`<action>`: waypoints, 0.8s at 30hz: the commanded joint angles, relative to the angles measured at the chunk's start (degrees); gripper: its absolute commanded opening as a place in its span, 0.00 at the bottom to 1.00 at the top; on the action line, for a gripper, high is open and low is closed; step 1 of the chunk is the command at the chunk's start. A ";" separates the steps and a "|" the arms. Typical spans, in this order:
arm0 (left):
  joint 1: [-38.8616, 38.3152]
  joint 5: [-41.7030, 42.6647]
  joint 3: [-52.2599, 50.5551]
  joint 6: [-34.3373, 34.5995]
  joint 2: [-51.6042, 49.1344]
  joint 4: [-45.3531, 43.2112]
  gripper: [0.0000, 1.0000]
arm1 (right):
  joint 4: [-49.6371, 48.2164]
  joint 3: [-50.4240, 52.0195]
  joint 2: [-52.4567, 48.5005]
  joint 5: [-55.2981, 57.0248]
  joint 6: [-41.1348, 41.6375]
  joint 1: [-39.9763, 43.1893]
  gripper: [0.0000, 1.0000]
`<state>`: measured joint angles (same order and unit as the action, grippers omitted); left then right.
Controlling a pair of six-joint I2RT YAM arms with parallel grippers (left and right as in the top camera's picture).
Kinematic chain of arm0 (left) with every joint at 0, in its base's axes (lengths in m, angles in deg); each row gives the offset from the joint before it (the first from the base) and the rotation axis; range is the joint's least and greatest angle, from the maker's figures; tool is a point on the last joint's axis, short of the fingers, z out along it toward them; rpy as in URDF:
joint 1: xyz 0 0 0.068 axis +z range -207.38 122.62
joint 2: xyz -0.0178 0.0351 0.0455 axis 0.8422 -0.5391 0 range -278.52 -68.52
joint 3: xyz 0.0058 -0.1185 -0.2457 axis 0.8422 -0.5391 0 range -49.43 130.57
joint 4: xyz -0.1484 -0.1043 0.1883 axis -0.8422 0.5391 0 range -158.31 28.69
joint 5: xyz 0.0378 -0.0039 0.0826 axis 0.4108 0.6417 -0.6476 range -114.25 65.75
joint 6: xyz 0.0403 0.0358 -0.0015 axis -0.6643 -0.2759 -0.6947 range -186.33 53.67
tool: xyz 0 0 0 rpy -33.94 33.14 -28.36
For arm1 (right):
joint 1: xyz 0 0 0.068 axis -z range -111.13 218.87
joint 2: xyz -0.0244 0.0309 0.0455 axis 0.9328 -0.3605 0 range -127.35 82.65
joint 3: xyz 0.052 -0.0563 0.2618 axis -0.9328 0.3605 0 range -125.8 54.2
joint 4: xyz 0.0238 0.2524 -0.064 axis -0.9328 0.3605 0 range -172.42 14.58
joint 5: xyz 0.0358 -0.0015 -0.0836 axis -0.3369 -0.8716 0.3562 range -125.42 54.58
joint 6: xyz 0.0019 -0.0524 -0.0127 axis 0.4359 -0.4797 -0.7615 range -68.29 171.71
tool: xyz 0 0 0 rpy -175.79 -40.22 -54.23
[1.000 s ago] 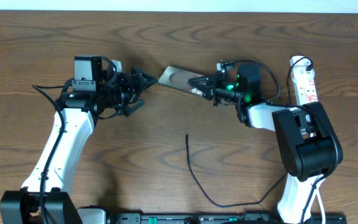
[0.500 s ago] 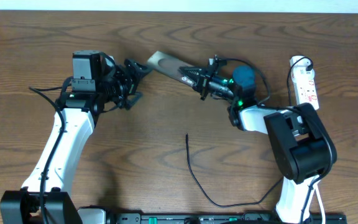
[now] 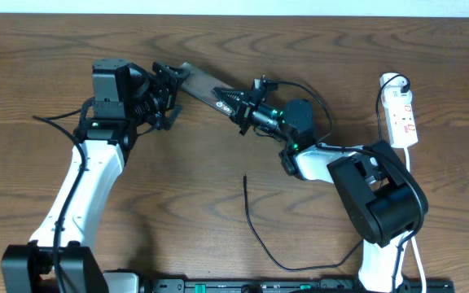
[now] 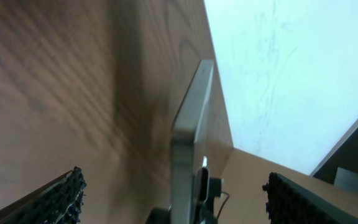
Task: Plug charger to phone and switch on socket
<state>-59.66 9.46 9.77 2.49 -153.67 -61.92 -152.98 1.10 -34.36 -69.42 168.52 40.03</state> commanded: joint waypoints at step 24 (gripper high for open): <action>0.35 6.40 0.92 2.23 -8.59 -14.67 0.90 | -3.28 -0.87 0.11 1.64 0.72 -2.03 0.01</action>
<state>-59.66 14.66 9.77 4.63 -162.02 -76.26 -155.45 1.10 -34.62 -67.97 168.70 38.65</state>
